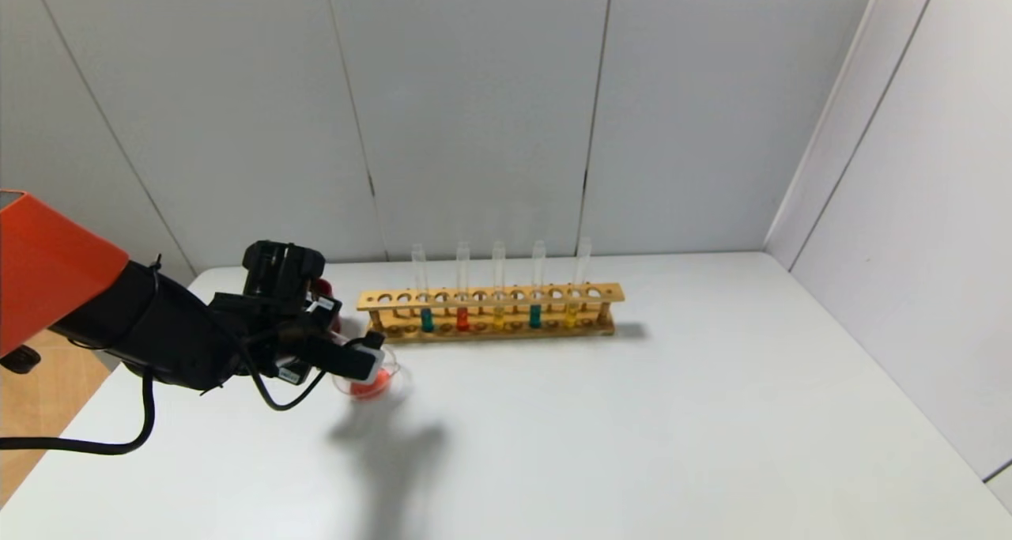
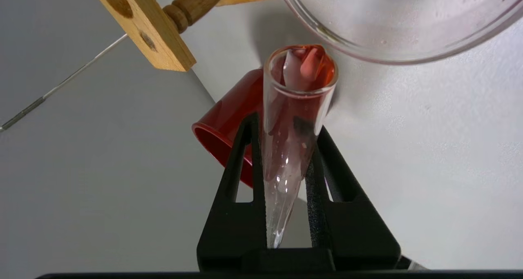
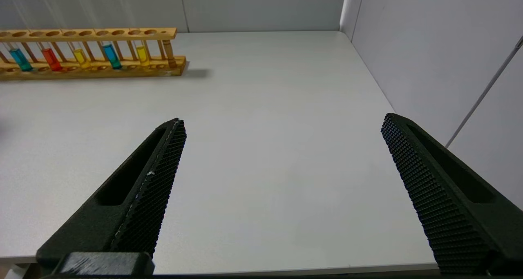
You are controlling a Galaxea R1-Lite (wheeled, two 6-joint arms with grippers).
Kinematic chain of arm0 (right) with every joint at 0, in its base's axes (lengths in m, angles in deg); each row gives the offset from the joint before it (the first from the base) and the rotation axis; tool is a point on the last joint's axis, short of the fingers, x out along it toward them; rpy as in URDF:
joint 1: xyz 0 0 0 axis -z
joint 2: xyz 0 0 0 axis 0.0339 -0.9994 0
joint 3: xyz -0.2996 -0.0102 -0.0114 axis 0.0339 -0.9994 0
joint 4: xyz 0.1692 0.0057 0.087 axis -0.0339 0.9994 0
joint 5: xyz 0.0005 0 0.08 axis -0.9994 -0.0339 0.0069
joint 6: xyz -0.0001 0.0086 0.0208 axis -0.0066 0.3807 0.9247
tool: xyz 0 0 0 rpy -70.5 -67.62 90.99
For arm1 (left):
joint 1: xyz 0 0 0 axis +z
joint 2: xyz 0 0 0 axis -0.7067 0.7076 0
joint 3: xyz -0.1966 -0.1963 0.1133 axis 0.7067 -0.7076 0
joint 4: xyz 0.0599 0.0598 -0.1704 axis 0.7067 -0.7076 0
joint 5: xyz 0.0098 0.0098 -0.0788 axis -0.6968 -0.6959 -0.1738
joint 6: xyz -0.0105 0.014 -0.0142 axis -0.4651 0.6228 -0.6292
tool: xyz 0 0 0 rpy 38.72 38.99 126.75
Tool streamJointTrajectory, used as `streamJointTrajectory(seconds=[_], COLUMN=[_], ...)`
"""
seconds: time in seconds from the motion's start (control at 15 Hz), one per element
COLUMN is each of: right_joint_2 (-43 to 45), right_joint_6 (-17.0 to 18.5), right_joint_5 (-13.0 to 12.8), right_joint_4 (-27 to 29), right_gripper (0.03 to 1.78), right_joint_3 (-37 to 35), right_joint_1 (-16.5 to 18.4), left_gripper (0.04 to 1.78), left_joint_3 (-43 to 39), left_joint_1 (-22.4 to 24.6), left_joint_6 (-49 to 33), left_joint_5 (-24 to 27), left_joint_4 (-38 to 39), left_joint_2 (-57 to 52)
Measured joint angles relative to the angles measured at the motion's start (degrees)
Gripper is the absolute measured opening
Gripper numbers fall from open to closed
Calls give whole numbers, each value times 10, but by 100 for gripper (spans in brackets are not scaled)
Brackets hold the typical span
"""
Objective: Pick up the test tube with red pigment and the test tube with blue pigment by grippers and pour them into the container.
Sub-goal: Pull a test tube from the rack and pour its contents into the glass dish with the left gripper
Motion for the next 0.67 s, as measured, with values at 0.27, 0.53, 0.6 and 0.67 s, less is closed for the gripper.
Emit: streamJointTrajectory(seconds=[0.27, 0.53, 0.6, 0.67], right_joint_2=[0, 0, 0, 0], right_joint_6=[0, 0, 0, 0], right_joint_5=[0, 0, 0, 0], right_joint_4=[0, 0, 0, 0], right_gripper=[175, 175, 175, 175], right_joint_3=[0, 0, 0, 0], right_joint_1=[0, 0, 0, 0], left_gripper=[33, 33, 33, 33], left_joint_3=[1, -1, -1, 0], left_joint_1=[-4, -12, -14, -17], left_joint_6=[18, 39, 45, 46], left_joint_5=[-9, -43, -44, -47], left_joint_4=[0, -1, -1, -1], left_joint_2=[-2, -4, -5, -5])
